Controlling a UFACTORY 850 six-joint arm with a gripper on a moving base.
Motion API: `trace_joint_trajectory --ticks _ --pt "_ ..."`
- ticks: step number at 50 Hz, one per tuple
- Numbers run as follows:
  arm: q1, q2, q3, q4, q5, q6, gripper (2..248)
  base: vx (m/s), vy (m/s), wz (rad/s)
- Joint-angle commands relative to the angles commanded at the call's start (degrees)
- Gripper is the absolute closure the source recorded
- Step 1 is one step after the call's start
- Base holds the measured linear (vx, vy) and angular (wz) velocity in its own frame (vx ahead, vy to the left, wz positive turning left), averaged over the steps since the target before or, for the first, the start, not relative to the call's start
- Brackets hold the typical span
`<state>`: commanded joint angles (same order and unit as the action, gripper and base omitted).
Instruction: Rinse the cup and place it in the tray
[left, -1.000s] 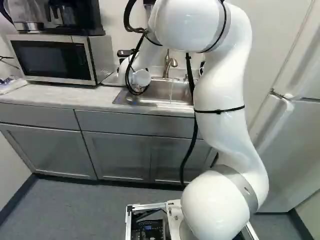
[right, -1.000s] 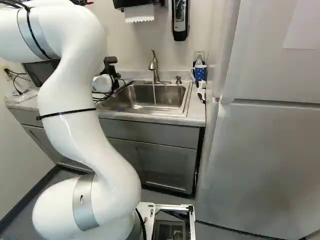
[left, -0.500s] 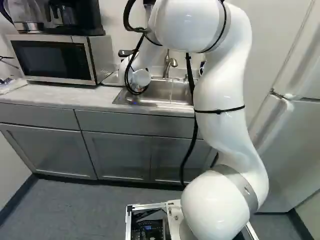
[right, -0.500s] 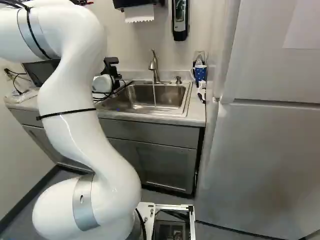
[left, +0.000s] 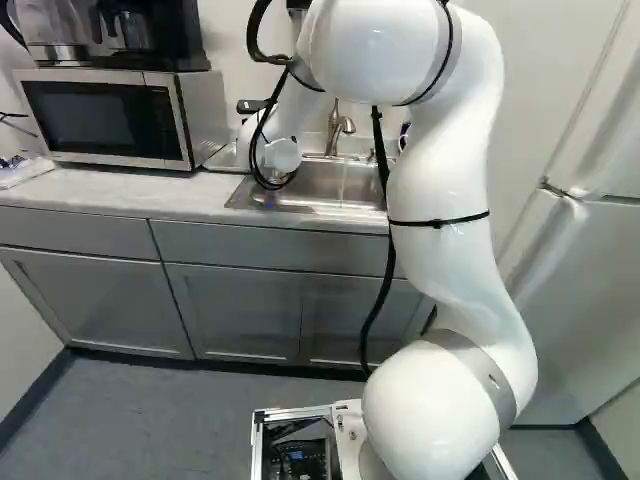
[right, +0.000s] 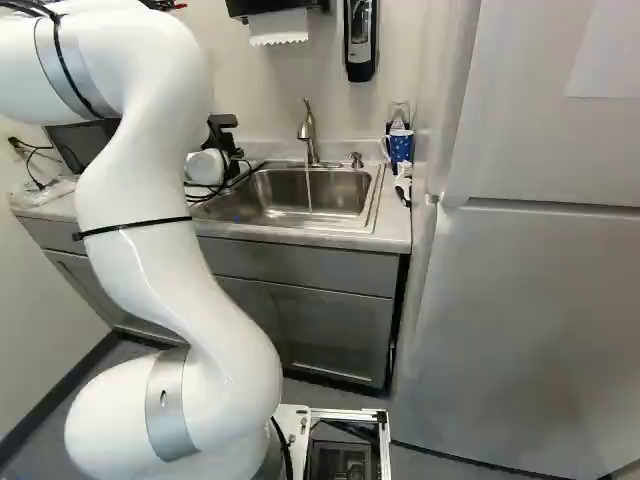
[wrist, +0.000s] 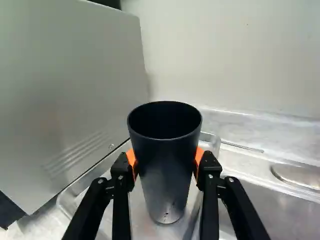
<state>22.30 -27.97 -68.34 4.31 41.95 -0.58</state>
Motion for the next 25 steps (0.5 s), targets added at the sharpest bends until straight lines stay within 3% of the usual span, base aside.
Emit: trace_joint_trajectory --ticks 24,25 --pt "0.00 0.00 0.00 0.00 0.00 0.00 121 0.000 0.000 0.000" --pt "0.00 0.00 0.00 0.00 0.00 0.00 90 0.000 0.000 0.000"
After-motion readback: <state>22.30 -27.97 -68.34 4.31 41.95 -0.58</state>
